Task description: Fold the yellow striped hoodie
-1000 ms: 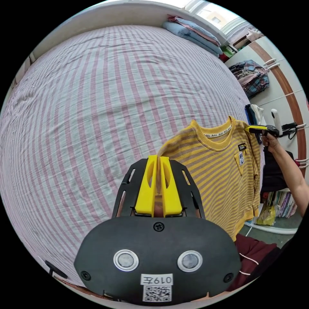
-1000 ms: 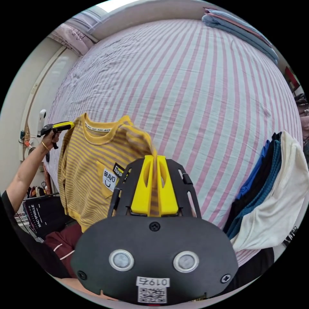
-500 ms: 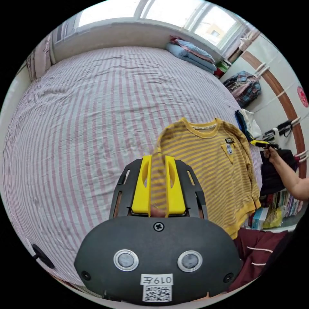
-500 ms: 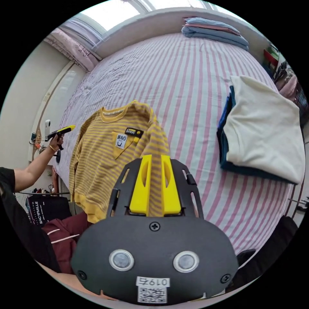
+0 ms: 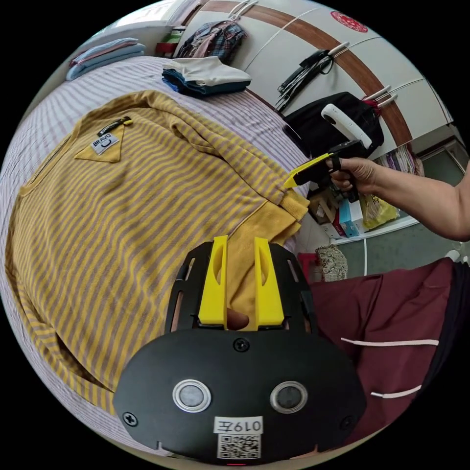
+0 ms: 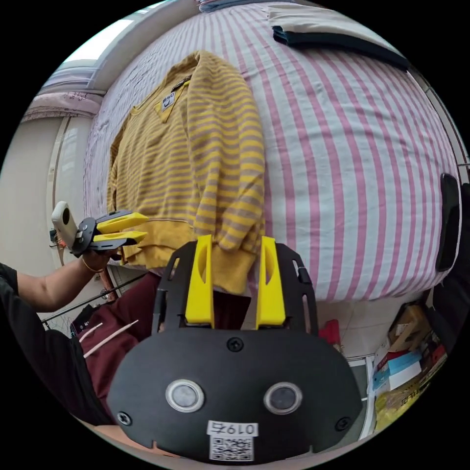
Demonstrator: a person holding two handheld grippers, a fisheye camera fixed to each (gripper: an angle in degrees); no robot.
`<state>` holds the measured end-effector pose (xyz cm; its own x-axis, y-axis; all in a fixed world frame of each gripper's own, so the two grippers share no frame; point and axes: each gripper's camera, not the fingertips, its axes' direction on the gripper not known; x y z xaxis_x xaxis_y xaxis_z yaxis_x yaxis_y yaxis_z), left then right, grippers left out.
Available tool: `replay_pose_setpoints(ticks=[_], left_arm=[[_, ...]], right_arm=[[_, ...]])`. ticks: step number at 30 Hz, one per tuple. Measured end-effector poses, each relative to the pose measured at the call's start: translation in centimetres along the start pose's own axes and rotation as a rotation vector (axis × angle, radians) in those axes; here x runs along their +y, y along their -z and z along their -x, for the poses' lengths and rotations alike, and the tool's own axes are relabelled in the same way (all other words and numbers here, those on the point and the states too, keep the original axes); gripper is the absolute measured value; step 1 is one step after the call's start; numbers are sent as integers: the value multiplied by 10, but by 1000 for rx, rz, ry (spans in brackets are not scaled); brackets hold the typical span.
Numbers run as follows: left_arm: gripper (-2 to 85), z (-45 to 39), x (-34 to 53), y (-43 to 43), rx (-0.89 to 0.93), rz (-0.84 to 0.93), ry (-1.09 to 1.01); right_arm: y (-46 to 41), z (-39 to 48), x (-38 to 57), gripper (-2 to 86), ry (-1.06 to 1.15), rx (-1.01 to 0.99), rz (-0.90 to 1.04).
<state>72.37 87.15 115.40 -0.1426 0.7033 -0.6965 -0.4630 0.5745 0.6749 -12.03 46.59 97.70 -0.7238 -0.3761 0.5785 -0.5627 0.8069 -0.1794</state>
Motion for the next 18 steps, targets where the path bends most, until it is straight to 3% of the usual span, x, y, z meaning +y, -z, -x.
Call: replay_pose_setpoints(ticks=[7, 18], left_arm=[[62, 21, -3, -69, 22, 132, -108], [19, 55, -5, -115, 36, 146, -95]], right_arm=[[4, 10, -26, 31, -65, -43, -16], [169, -56, -135, 27, -140, 401, -245]])
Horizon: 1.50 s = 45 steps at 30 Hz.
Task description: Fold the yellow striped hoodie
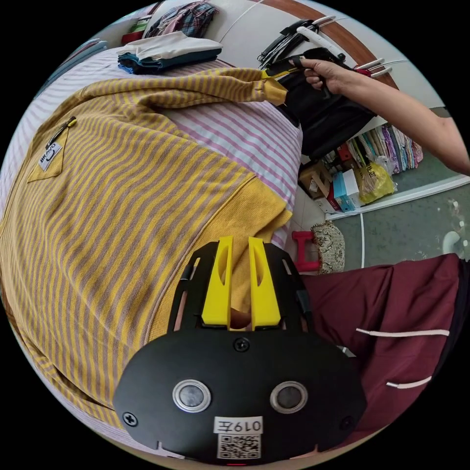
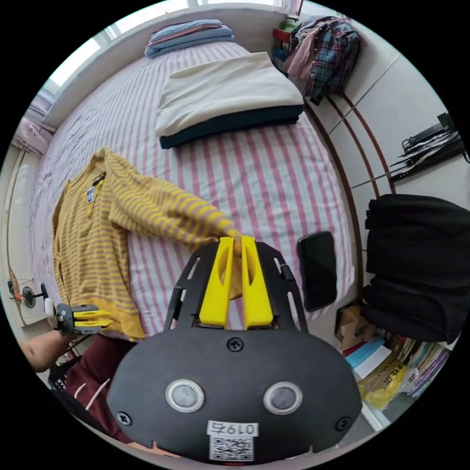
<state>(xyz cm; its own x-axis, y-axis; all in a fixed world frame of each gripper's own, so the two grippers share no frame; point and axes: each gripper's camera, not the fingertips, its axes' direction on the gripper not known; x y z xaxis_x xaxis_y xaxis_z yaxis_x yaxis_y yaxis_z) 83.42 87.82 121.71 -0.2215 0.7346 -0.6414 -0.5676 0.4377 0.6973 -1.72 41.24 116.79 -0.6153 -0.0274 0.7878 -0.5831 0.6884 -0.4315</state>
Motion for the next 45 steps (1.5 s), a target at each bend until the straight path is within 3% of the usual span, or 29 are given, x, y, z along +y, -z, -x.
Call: replay_pose_setpoints(ticks=[3, 5, 10, 14, 17, 20, 25, 28, 36, 45], left_arm=[[13, 11, -1, -6, 13, 0, 29], [12, 17, -3, -8, 41, 0, 52], [9, 46, 14, 11, 34, -107, 245], [8, 65, 48, 18, 12, -119, 366], [8, 71, 78, 9, -34, -55, 421], [8, 75, 106, -6, -65, 16, 496], [7, 82, 125, -25, -446, 83, 649], [8, 96, 125, -43, -496, 70, 739], [11, 133, 137, -84, -360, -34, 915], [6, 172, 144, -107, -221, -23, 774]], right_arm=[[4, -2, -29, 52, -25, 67, -13], [1, 3, -34, 66, -38, -4, 27], [12, 68, 24, 128, 53, 2, -11], [-7, 162, 97, 98, 245, -318, 73], [-35, 225, 137, 67, 332, -384, 196], [-66, 254, 167, 36, 325, -312, 224], [-84, 303, 178, 2, 333, -102, 103], [-92, 348, 179, -4, 376, -7, 63], [-131, 402, 185, -7, 328, 134, 62], [-145, 400, 173, -8, 253, 113, 83]])
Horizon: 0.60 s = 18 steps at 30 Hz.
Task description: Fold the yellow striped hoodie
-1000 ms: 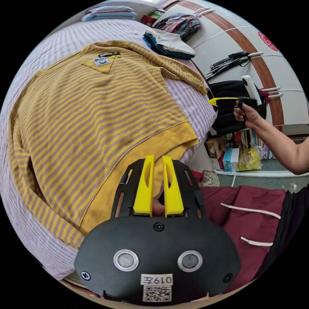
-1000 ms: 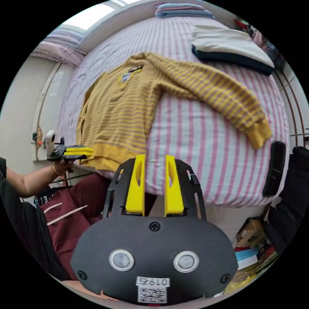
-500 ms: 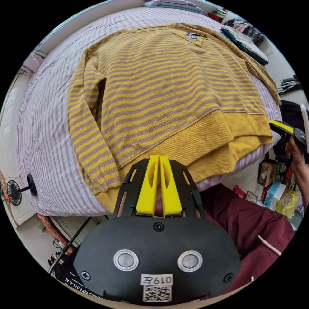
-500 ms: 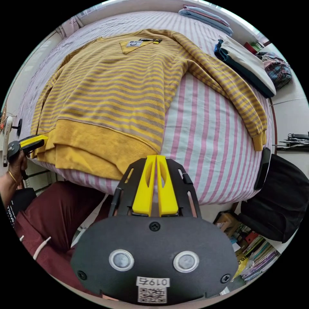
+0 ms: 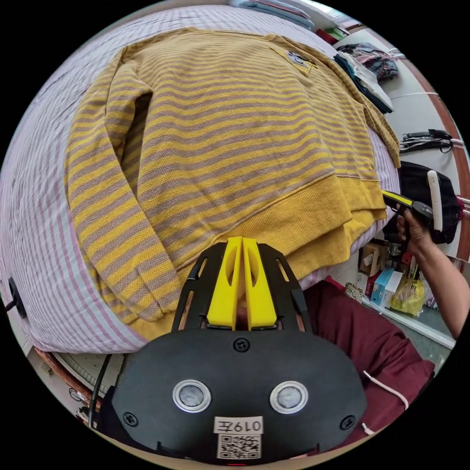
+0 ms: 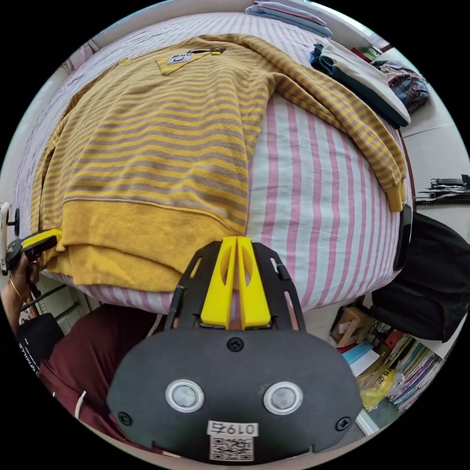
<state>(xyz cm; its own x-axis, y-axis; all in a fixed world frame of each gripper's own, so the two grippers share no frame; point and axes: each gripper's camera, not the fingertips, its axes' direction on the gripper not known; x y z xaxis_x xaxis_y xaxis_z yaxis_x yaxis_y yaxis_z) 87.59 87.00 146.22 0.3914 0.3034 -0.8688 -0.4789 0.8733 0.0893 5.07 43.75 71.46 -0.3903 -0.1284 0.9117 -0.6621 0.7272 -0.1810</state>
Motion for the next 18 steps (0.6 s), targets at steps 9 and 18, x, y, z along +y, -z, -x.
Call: replay_pose_setpoints(ticks=[9, 18], left_arm=[[6, -4, 26, -7, -80, -145, -23], [8, -6, 103, -5, -137, -333, 107]], right_arm=[[22, -38, 33, 57, -39, -150, -106], [49, -76, 97, 97, 40, -396, -191]])
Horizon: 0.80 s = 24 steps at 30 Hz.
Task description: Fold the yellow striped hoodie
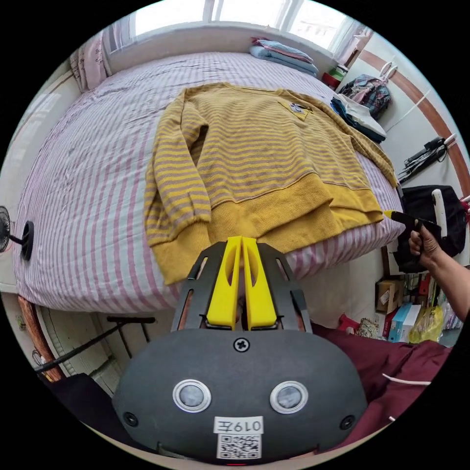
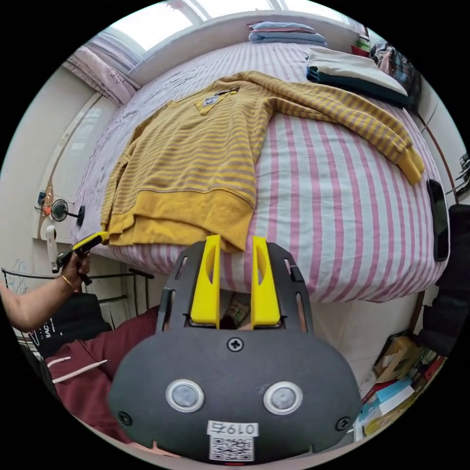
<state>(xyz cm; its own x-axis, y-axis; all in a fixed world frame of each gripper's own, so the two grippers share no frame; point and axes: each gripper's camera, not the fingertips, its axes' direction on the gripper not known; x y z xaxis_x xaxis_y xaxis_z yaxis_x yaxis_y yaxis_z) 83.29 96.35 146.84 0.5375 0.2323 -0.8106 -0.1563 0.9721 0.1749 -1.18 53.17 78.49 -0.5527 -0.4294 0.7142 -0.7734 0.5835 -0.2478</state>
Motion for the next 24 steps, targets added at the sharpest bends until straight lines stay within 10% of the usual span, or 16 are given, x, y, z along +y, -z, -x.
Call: replay_pose_setpoints(ticks=[18, 24], left_arm=[[10, -2, 31, -20, -138, -5, 187], [10, -27, 9, -30, -132, 59, -50]], right_arm=[[29, 47, -29, -8, 124, 279, 25], [90, 41, -47, -9, 107, 308, -38]])
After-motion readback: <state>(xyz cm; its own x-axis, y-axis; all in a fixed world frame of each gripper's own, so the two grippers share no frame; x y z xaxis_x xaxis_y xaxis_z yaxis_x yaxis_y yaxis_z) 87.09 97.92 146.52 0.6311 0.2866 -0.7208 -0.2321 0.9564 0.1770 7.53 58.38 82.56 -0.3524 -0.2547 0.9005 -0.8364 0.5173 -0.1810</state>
